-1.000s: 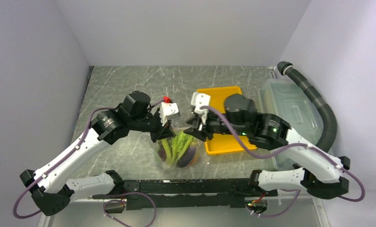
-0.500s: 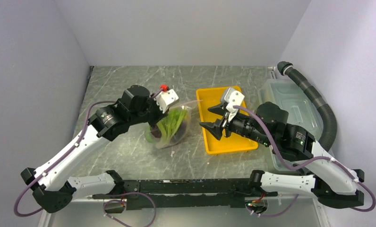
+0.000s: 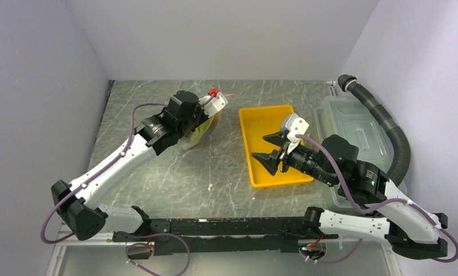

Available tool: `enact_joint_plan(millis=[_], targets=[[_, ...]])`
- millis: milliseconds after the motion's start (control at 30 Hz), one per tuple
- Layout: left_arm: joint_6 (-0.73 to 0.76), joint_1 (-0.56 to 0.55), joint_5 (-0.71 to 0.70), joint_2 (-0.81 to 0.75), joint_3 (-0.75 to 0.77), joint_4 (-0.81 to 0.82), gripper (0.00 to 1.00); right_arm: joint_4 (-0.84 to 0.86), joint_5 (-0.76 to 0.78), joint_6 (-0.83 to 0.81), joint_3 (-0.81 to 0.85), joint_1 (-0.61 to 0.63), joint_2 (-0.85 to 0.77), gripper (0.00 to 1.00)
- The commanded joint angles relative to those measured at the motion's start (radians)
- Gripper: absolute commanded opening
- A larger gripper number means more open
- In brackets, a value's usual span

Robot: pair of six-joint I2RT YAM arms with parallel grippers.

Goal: Place the food in the zip-top bag and seal the zipper

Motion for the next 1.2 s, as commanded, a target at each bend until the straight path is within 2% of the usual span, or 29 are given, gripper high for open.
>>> enact_joint_plan(millis=[0, 167, 300, 500, 933, 1100, 1167], targets=[[0.166, 0.059, -0.092, 0.014, 0.036, 0.254, 0.00, 0.045, 0.023, 0.034, -0.022, -0.001, -0.035, 0.61], [0.307, 0.076, -0.133, 0.043, -0.083, 0.449, 0.00, 0.040, 0.020, 0.048, -0.046, -0.001, -0.064, 0.61], [0.268, 0.076, -0.137, 0.065, -0.151, 0.495, 0.00, 0.034, 0.022, 0.052, -0.055, -0.001, -0.079, 0.61], [0.124, 0.070, -0.097, 0.053, -0.280, 0.512, 0.00, 0.023, 0.025, 0.054, -0.057, -0.001, -0.091, 0.61], [-0.229, -0.087, -0.044, -0.030, -0.362, 0.324, 0.00, 0.039, 0.043, 0.053, -0.090, -0.001, -0.096, 0.64], [-0.395, -0.104, 0.019, -0.061, -0.391, 0.242, 0.05, 0.050, 0.045, 0.060, -0.119, -0.001, -0.103, 0.64], [-0.470, -0.108, 0.063, -0.083, -0.422, 0.228, 0.11, 0.057, 0.052, 0.060, -0.137, -0.001, -0.105, 0.65]])
